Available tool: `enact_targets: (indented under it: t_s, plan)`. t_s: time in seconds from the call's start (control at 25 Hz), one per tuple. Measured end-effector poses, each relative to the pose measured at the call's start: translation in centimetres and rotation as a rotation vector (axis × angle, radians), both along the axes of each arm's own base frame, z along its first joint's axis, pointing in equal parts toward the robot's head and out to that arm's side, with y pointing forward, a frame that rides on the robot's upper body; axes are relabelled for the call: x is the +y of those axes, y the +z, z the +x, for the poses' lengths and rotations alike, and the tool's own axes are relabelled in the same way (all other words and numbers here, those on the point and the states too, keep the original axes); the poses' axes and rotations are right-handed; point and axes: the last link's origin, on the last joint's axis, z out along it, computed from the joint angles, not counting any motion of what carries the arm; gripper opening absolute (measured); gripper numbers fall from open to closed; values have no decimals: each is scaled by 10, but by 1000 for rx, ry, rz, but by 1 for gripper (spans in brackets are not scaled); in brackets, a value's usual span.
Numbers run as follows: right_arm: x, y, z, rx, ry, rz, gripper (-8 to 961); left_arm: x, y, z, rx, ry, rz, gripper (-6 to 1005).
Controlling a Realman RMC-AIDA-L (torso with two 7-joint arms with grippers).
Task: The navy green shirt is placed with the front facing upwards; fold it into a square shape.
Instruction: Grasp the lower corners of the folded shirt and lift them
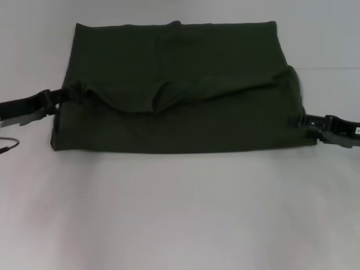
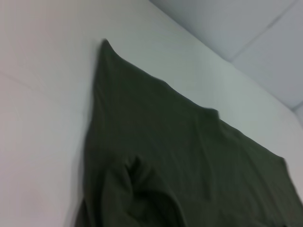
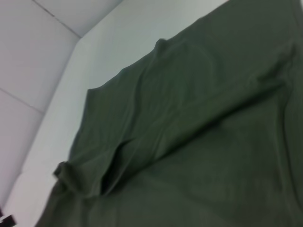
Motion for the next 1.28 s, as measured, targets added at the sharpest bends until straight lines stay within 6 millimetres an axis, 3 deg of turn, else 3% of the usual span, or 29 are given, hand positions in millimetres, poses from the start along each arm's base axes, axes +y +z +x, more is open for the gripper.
enact_targets:
  t_s: [0.16,0.4,1.28]
  plan:
    - [-10,3,1,37,28,-14,908,-12,7,-11,36,-55,-6,813]
    - [-9,5,-4,47,60,-24,924,-16,-7,-24,148,-71,-59,814]
    - [-9,7,-4,62,53,-20,923,-17,-29,-30,199,-42,-118,803]
